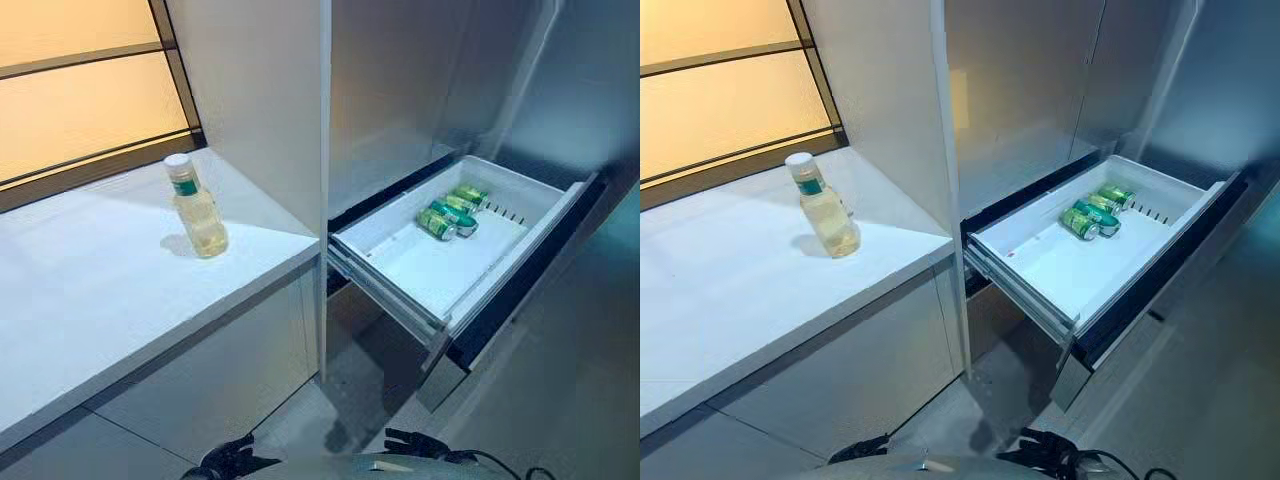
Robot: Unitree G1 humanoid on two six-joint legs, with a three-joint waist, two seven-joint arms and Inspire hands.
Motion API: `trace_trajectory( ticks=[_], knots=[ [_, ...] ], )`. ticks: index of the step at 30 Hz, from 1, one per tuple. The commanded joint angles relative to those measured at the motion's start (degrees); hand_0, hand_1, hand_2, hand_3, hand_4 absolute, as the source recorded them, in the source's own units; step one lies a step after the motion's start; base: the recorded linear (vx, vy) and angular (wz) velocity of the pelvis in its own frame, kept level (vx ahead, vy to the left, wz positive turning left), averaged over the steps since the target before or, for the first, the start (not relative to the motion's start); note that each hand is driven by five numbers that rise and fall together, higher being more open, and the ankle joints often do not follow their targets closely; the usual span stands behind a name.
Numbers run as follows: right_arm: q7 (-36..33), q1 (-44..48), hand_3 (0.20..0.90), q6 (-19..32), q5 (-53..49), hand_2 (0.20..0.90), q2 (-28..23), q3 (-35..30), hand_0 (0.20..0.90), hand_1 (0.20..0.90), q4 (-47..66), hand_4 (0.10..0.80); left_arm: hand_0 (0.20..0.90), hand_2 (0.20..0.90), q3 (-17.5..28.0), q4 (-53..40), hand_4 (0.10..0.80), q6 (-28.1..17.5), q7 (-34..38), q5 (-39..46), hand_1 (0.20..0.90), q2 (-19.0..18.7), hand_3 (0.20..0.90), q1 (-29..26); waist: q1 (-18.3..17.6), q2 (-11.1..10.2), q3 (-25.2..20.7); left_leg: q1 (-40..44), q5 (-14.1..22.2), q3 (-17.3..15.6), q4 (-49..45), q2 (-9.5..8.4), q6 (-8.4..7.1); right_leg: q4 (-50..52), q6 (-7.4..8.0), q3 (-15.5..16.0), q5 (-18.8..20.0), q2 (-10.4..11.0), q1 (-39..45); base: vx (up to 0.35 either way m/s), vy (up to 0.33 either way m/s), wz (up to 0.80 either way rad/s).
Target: Put drinks into fridge and close the fridge
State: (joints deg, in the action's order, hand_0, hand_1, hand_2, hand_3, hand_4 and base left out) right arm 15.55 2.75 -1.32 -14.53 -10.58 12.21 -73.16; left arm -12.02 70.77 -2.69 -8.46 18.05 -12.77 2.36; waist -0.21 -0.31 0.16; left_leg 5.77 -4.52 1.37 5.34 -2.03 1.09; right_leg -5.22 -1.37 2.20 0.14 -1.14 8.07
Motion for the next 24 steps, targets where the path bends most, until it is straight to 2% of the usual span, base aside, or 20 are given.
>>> trace_trajectory(
  ticks=[1,9,13,16,20,24],
  knots=[
    [2.09,1.39,0.900,0.56,-0.25,0.900,-0.55,1.87,0.900,0.900,-2.74,0.800,0.900,0.900,-1.28,3.26,0.800,-2.70,-1.39,-0.30,0.900,2.58,0.900,-3.67,-0.06,-0.15,1.23,2.38,5.78,-1.99,-1.00,-1.18,1.26,2.15,2.52,2.77,-0.02,0.54,-0.82,0.000,0.000,0.00],
    [1.94,1.47,0.900,0.59,-0.52,0.900,-0.40,1.89,0.900,0.900,-2.91,0.800,0.900,0.900,-1.11,3.26,0.800,-2.65,-1.31,0.02,0.900,2.61,0.900,-3.79,-0.05,-0.17,1.33,2.44,5.79,-1.84,-0.90,-1.25,1.32,2.11,2.53,2.76,0.02,0.52,-0.81,0.000,0.000,0.00],
    [2.11,1.58,0.900,0.27,-0.46,0.900,-0.54,1.91,0.900,0.900,-2.67,0.800,0.900,0.900,-1.22,2.69,0.800,-4.89,-2.70,-0.35,0.900,2.42,0.900,-3.95,-0.13,-0.09,1.27,2.52,5.75,-1.97,-0.84,-1.20,1.24,2.11,2.60,2.69,0.07,0.52,-0.80,0.000,0.000,0.00],
    [2.54,1.89,0.900,-0.25,-0.34,0.900,-1.22,2.10,0.900,0.900,-2.14,0.800,0.900,0.900,-2.29,0.47,0.800,-6.03,-9.41,2.74,0.900,1.84,0.900,-4.34,-0.24,0.17,1.44,2.34,5.62,-2.05,-0.85,-1.16,1.12,2.17,2.66,2.45,0.15,0.45,-1.04,0.000,0.000,0.00],
    [3.13,2.24,0.900,-0.99,0.30,0.900,-2.43,1.71,0.900,0.900,-1.32,0.800,0.900,0.900,-2.15,-4.22,0.800,-2.44,-16.52,9.09,0.900,0.81,0.900,-4.66,-0.30,0.67,1.84,2.24,5.49,-2.06,-0.77,-1.13,1.09,2.25,2.65,2.32,0.21,0.37,-1.23,0.000,0.000,0.00],
    [3.56,2.59,0.900,-1.86,1.06,0.900,-3.93,1.17,0.900,0.900,-0.23,0.800,0.900,0.900,-1.52,-12.55,0.800,3.74,-26.61,16.23,0.900,-1.01,0.900,-4.87,-0.19,1.49,2.18,2.08,5.28,-1.96,-0.72,-1.15,1.07,2.33,2.64,2.30,0.32,0.46,-1.36,-0.011,0.027,-0.01]
  ],
)
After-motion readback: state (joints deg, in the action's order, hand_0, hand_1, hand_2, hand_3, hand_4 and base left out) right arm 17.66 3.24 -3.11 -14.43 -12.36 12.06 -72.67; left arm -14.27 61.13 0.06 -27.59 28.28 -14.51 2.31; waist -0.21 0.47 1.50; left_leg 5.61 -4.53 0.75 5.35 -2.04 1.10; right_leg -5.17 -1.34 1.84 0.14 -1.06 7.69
